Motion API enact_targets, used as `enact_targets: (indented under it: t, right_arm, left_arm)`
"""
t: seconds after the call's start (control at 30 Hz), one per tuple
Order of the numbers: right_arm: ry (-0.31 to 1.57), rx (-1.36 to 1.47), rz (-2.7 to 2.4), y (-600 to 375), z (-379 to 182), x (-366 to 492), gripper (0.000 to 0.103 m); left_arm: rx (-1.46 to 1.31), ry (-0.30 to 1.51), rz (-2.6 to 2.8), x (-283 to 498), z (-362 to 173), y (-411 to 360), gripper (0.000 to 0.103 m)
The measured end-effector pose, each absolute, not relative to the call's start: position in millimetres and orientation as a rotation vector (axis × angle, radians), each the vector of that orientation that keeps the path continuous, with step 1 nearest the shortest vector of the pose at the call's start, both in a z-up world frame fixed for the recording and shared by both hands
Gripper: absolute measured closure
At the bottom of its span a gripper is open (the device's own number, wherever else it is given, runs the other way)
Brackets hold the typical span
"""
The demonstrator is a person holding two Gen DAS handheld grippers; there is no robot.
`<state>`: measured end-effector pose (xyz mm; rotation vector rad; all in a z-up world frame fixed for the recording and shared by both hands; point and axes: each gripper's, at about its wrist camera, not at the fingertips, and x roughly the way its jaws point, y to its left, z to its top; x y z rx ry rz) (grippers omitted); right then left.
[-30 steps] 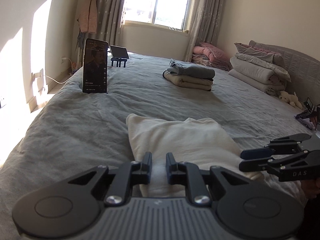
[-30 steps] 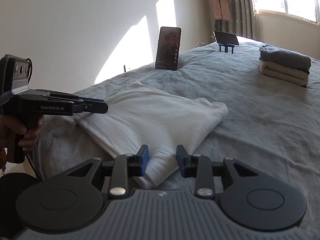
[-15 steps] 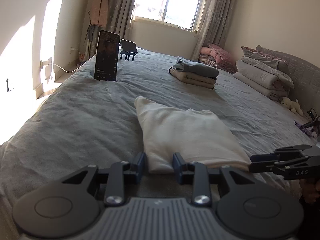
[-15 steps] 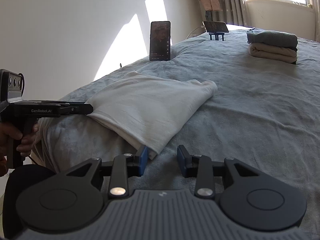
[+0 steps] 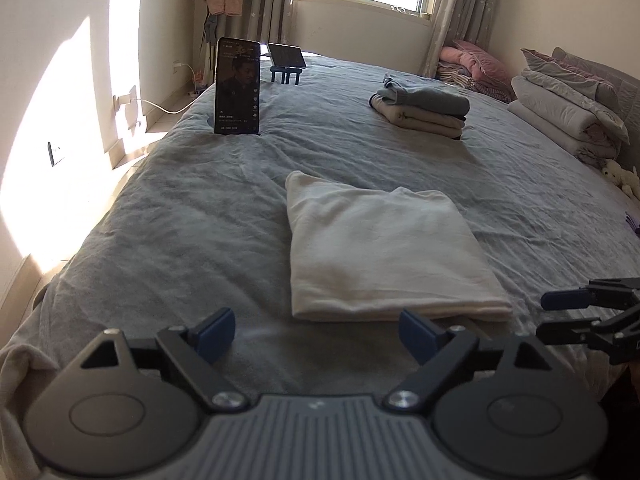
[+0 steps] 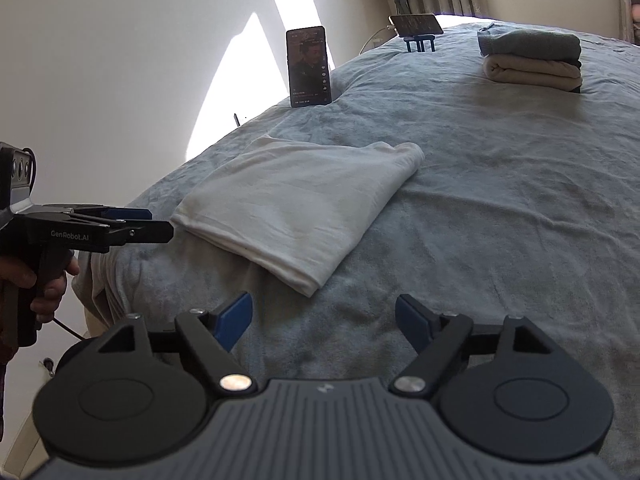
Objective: Fold clothes
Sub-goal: 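Open both tools and position them at the folded pants edges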
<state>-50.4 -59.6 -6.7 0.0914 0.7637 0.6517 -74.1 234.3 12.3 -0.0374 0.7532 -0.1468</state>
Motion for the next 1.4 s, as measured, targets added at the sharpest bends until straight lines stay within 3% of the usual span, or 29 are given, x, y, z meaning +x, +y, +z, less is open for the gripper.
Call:
enact_targets:
  t: [0.1, 0.9, 1.4]
  right_arm:
    - [0.762, 0.084, 0.63, -58.6, -0.5, -51.1, 0.0]
    - [0.829, 0.128, 0.616, -53.2, 8.4, -19.3, 0.0]
    - [0.96, 0.54, 0.66, -74.2, -17.9, 50.1, 0.0]
  left_arm:
    - [0.007, 0.783, -0.096, -70.5, 17.4, 229.1, 0.003]
    - [0.196, 0.89, -0.126, -22.8, 32.0, 202.6, 0.001]
    - [-0.373, 0.903, -0.356, 37.1, 7.5, 264.7, 0.001]
